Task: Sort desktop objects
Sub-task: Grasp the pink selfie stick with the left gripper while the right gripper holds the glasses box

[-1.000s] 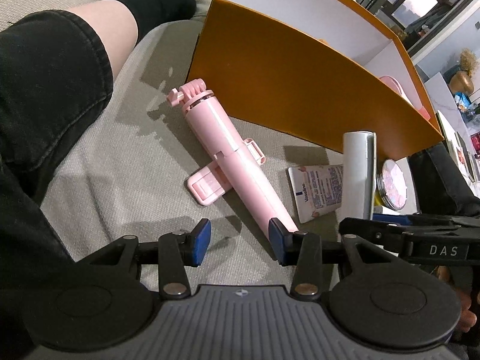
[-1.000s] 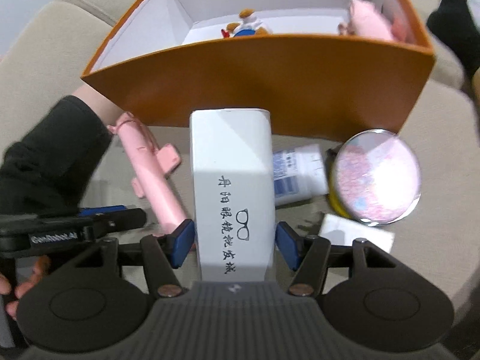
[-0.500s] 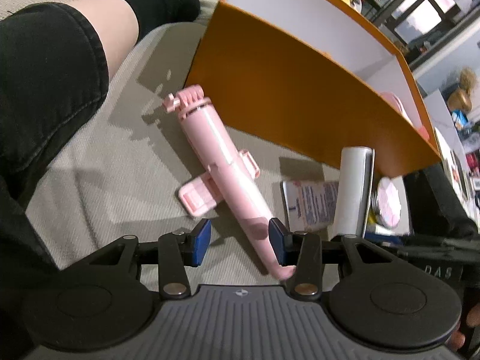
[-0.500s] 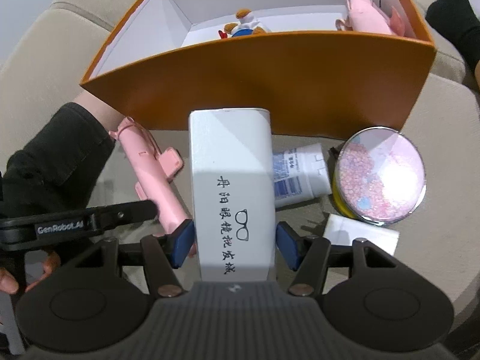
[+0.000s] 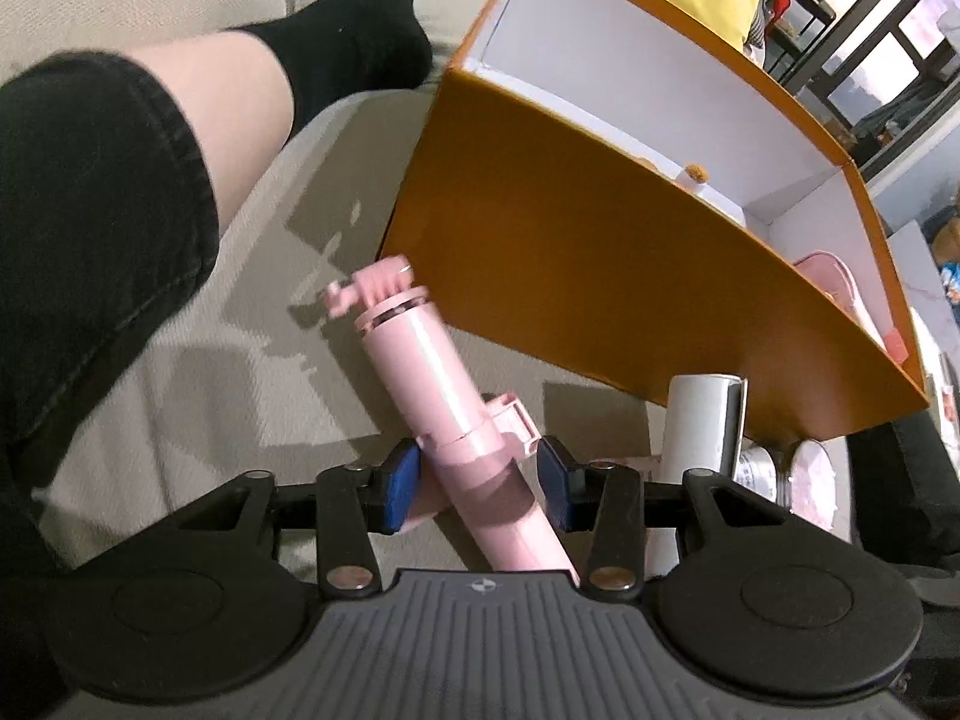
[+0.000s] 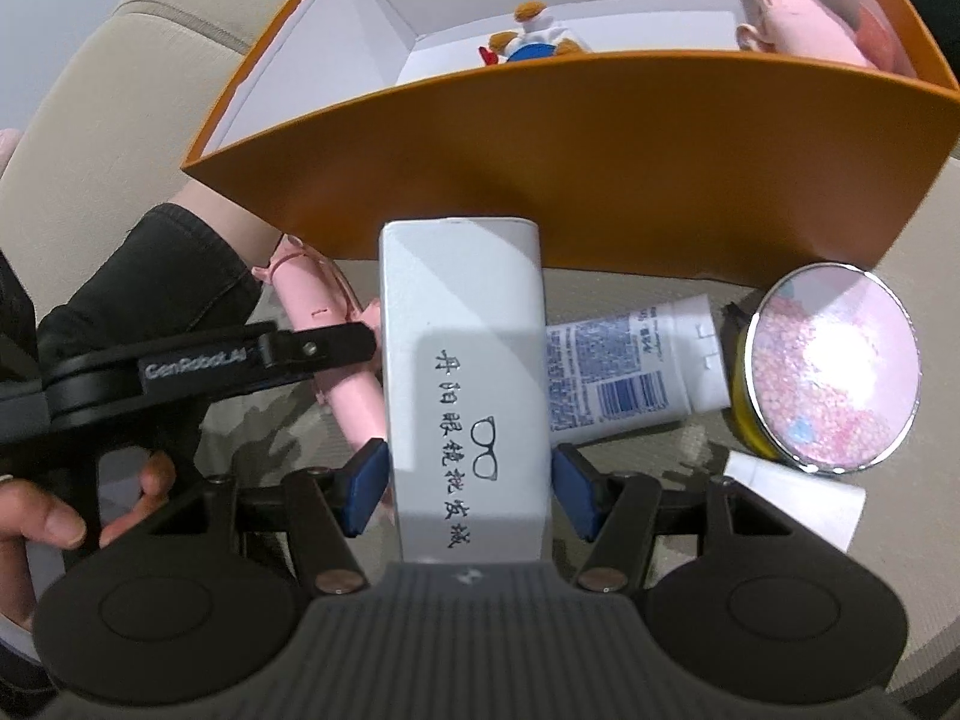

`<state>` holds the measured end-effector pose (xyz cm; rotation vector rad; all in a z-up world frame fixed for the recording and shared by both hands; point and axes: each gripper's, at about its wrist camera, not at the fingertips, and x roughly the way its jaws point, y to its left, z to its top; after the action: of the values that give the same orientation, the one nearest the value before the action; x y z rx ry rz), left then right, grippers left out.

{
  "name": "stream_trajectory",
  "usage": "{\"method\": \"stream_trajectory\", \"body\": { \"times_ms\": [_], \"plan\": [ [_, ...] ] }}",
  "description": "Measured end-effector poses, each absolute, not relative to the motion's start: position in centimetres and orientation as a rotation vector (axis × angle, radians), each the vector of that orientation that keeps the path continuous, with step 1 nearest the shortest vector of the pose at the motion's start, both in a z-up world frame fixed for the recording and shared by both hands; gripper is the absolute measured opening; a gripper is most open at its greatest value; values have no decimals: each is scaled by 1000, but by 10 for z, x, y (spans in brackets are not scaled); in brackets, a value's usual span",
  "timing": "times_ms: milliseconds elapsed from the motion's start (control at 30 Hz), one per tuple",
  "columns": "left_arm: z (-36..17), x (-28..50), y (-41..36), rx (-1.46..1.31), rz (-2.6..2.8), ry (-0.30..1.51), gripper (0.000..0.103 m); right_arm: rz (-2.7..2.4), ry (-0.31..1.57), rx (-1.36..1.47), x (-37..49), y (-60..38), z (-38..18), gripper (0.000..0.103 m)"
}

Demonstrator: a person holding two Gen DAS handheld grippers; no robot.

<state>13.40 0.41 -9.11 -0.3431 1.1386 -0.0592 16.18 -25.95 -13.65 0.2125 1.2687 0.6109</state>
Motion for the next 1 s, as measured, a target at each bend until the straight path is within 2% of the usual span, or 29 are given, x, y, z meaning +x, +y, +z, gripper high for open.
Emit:
{"method": "stream_trajectory", "body": {
  "times_ms": [300, 533, 1000],
  "plan": [
    [-96, 142, 0, -277, -34, 1122, 46, 646, 1263, 174, 161, -262, -133, 62],
    [-89, 132, 10, -276, -96, 1107, 33, 669, 1268, 212, 163, -268, -135, 61],
    [-52, 96, 23, -287, -158, 1029, 31, 718, 1154, 210, 143, -287, -93, 61]
  ]
}}
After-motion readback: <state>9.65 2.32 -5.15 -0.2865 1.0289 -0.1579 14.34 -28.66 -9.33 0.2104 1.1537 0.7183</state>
